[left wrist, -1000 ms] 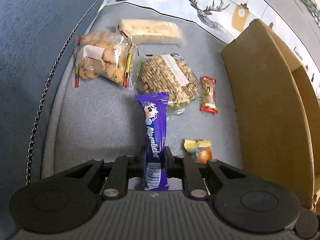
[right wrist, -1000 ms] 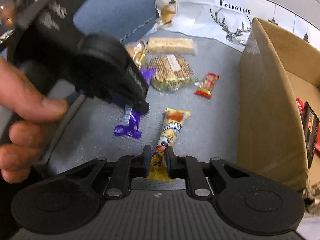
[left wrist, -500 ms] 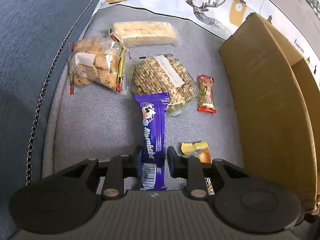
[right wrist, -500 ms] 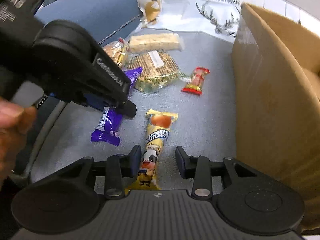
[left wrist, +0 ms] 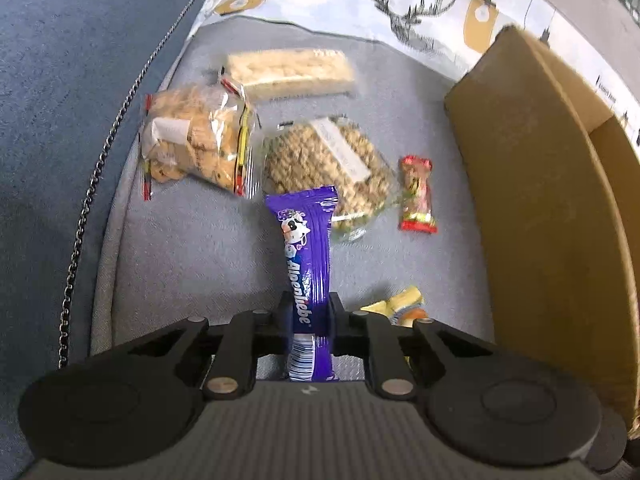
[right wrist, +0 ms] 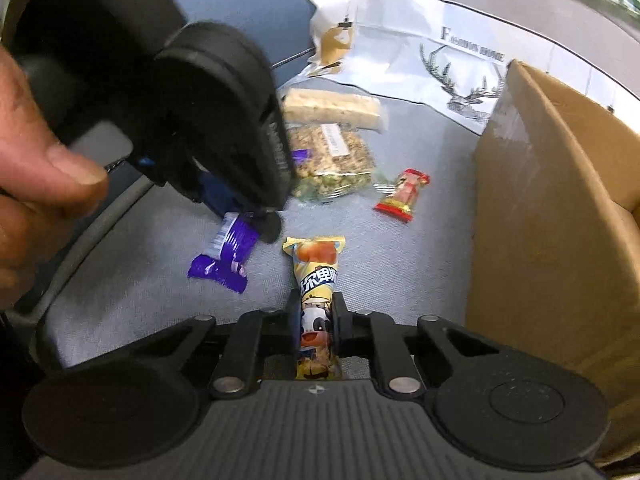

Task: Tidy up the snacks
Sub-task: 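Lift both held snacks and carry them over the cardboard box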

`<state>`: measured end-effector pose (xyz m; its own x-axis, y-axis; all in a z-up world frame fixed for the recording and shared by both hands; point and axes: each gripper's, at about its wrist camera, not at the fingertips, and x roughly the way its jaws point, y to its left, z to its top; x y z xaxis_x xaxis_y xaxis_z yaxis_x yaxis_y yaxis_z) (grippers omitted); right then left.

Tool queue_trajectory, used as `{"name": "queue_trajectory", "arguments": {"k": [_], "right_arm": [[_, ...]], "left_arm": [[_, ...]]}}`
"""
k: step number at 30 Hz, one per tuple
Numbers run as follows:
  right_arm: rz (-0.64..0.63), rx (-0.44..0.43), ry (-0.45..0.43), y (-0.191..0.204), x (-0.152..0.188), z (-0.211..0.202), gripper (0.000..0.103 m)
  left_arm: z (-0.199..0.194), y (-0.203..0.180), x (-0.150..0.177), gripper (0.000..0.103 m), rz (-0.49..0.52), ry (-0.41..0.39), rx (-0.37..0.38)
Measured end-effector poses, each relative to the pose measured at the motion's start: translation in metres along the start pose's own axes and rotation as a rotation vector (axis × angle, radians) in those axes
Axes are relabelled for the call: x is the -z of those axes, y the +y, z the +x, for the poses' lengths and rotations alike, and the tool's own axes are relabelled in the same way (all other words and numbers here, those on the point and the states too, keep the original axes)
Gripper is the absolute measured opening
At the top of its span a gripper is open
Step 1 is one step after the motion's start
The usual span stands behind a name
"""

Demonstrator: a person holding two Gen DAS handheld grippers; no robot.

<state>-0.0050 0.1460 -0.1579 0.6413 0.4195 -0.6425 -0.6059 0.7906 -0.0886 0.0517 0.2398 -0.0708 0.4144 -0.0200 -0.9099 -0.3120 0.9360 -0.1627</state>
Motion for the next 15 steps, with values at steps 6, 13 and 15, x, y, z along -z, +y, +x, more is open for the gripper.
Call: {"name": "queue_trajectory", "arguments": {"k": [6,13,15], "right_arm": [[0.019,-0.03,-0.082,-0.002,-0.004,-0.017,0.014],[0.047,-0.028,-0.152,-0.009,-0.016,-0.034,0.014],[0.043,-0.025,-0.179,-0.011,-0.019,-0.039,0.014]], "left_arm": [[-0.021,-0.001,-0.002,0.016,-0.015,-0.115,0.062],[-0.041,0.002,-0.004,0.016,-0.05,-0.217,0.114],[-0.046,-0.002,-0.004,0.016,-0.041,-0.245,0.12]]}}
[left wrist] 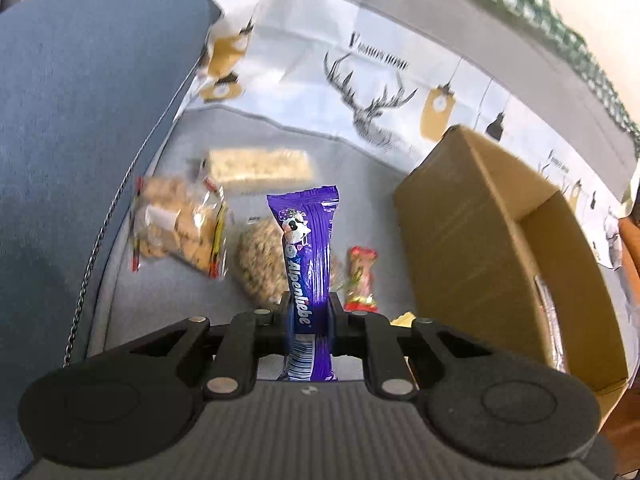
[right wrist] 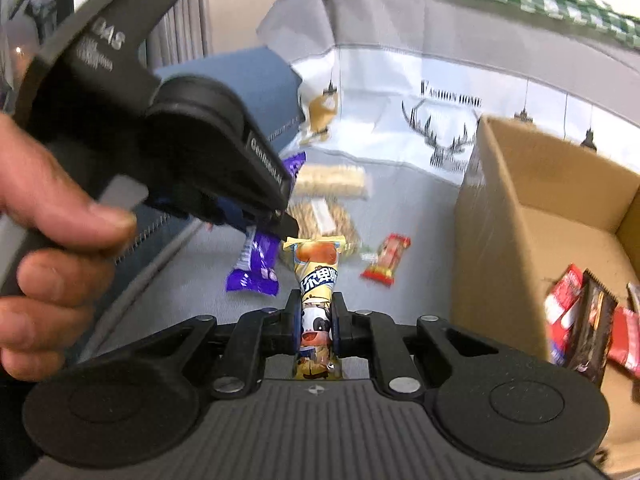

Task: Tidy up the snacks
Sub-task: 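Lift both held snacks and carry them over the cardboard box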

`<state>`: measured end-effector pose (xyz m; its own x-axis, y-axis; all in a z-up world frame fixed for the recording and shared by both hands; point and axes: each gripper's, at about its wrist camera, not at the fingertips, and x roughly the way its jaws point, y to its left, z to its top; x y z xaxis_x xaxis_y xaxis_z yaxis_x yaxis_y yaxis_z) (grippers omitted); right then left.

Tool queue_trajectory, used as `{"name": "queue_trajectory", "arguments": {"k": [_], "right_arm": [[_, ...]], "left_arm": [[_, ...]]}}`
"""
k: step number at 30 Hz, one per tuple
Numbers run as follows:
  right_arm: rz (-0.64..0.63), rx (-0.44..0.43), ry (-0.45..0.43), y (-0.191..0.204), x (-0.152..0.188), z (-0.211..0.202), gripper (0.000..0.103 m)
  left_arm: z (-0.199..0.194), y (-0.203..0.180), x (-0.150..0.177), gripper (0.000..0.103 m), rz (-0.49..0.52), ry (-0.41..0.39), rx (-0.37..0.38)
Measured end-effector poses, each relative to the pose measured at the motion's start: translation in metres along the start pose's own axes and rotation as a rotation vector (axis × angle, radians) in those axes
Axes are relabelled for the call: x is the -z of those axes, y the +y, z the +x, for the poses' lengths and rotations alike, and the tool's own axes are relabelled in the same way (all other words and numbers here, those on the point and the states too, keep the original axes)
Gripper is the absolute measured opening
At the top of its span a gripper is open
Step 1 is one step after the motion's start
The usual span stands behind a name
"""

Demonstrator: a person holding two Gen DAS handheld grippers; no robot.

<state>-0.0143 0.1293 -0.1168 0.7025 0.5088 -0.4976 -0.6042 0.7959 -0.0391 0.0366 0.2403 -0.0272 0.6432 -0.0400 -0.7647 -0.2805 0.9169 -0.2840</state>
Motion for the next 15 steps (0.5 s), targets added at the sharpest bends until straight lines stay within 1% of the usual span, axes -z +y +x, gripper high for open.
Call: {"name": "queue_trajectory", "arguments": {"k": [3,6,10,15], "right_arm": [[0.001,0.002,-0.039,-0.004,-0.008,-0.01,0.014],[0.014,0.009,-0.09,-0.013,-0.015,-0.023,0.014],[0.061,0.015,-0.172,-0.035,-0.028,-0.048,0.014],[0.117,0.052,-0.25,-0.075,-0.044,-0.081,0.014]], "left_arm": [[-0.012,-0.007,-0.002,0.016,0.017,-0.074,-0.014],[-0.022,-0.01,-0.004,0.016,0.008,-0.124,0.003],[-0.028,-0.019,-0.003,0.016,0.02,-0.151,0.031],[-0.037,-0.036,-0.001,0.016,0.063,-0.199,0.038]]}}
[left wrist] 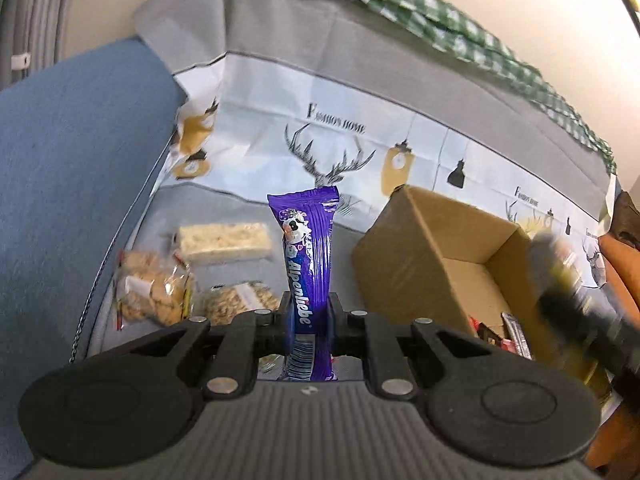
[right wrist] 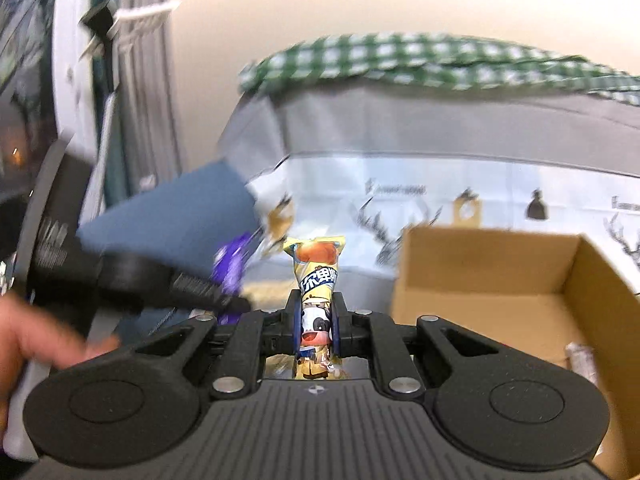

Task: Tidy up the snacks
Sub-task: 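Lift both held snacks and carry them over the cardboard box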

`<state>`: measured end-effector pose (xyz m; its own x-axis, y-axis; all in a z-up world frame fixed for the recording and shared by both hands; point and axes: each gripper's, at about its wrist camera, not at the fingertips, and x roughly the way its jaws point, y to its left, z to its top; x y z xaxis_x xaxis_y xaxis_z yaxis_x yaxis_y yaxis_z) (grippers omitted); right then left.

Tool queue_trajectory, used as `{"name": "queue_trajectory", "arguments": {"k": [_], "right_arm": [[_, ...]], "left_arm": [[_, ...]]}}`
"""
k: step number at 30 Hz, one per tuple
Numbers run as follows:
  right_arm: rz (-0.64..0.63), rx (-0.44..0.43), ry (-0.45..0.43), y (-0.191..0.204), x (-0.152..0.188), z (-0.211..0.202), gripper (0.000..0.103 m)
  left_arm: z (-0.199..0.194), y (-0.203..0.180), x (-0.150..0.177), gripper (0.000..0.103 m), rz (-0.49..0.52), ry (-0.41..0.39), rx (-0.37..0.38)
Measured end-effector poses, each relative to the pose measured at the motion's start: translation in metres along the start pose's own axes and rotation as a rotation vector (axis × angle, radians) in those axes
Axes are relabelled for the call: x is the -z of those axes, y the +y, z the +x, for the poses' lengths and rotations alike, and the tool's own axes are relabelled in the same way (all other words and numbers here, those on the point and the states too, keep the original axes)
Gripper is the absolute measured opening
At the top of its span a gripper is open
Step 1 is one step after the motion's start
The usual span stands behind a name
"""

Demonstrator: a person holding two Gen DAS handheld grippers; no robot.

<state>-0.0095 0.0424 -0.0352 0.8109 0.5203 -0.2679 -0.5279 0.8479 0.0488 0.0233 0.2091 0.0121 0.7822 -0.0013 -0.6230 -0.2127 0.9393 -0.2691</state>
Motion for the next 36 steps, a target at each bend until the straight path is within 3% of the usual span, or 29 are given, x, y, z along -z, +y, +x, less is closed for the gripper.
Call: {"name": "queue_trajectory", "arguments": {"k": [7,14,20,26,36], "right_arm": [[-0.015,0.094,-0.094,-0.074,-0.034,-0.021,0.014],[0.131,0.18,-0.015,-0.151,-0.016,-0.012,0.014],[0.124,0.243,-0.014,-0.172,-0.004,-0.018,0.014],[0.12,0.278,0.01,-0.185,0.004,-0.019,0.014],[0.129,0.324,0.031,-0.199,0.01,-0.018,0.014]], "left_arm": [[-0.003,-0.018,-0.001,0.016,0.018,-0.039,0.023],[-0.008,-0.053,0.005,0.016,0.067,-0.088,0.078],[-0.008,-0.086,0.008,0.016,0.084,-0.139,0.125],[0.005,-0.109,0.013,0.016,0.138,-0.138,0.161],[0.016,-0.119,0.012,0.016,0.142,-0.131,0.179]]}}
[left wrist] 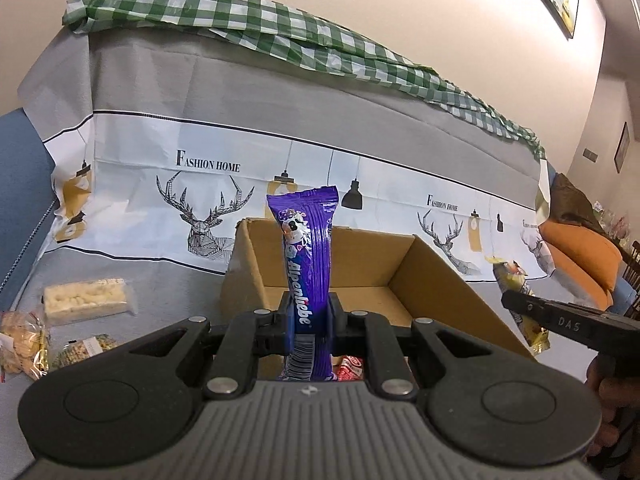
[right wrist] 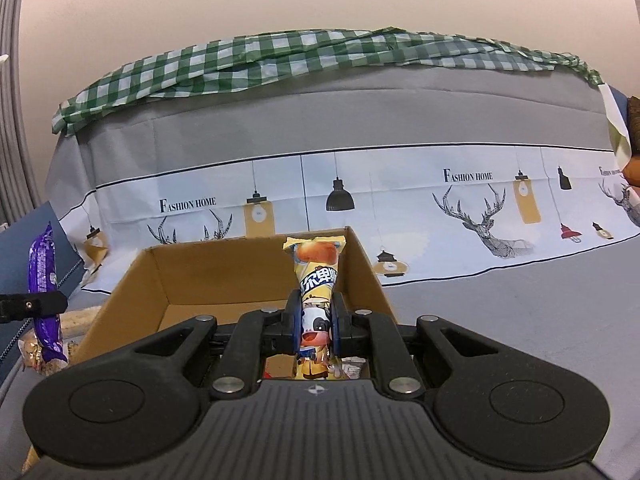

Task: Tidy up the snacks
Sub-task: 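Lift both held snacks and carry them over the cardboard box, then open both tools to drop the snacks into the box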

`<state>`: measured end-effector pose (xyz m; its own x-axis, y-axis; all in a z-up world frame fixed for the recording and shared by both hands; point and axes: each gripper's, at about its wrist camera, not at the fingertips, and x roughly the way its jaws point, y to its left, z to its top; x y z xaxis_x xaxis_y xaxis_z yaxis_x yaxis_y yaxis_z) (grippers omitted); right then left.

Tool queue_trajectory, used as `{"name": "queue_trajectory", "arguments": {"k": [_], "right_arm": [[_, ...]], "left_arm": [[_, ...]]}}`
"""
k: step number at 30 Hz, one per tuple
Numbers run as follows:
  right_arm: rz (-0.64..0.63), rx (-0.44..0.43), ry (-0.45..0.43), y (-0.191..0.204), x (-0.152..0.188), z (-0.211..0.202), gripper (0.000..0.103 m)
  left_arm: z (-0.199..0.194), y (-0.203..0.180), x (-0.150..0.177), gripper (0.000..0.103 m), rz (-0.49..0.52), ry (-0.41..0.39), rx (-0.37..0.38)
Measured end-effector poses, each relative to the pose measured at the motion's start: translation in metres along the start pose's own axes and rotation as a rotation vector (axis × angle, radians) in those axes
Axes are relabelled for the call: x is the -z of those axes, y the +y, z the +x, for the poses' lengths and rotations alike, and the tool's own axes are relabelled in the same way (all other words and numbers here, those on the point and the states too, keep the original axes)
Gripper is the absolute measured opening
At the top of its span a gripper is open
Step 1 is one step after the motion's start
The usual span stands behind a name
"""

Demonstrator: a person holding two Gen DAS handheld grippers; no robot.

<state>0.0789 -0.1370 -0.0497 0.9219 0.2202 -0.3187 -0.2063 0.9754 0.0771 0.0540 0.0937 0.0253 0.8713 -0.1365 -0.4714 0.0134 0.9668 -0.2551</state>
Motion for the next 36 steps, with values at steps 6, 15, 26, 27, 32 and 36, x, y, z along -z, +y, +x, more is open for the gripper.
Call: {"name": "queue_trajectory", "arguments": {"k": [6,15,26,27,32,36], "right_arm": [[-0.01,0.004,0.008,0.003,0.0,0.002,0.014],[-0.034,0.005,0.01,0.005,-0.001,0.004,0.014],[-0.085,0.164,0.036,0.005,0.003,0.014,0.076],[-0.081,0.191,0.054,0.002,0.003,0.017,0.075],[-0.03,0.306,0.233,-0.018,0.012,0.042,0.075],[0.011,0.33,0.312,-0.029,0.019,0.05,0.051]], "left_arm": [[0.0,-0.004,0.001,0.016,-0.015,-0.011,0.026],[0.0,-0.023,0.004,0.016,-0.019,-0.023,0.105],[0.007,-0.034,0.007,0.077,-0.009,0.001,0.155],[0.009,-0.028,0.006,0.077,-0.027,0.008,0.11],[0.026,0.0,0.008,0.078,-0.133,0.088,-0.076],[0.037,0.01,0.013,0.077,-0.167,0.172,-0.052]]}}
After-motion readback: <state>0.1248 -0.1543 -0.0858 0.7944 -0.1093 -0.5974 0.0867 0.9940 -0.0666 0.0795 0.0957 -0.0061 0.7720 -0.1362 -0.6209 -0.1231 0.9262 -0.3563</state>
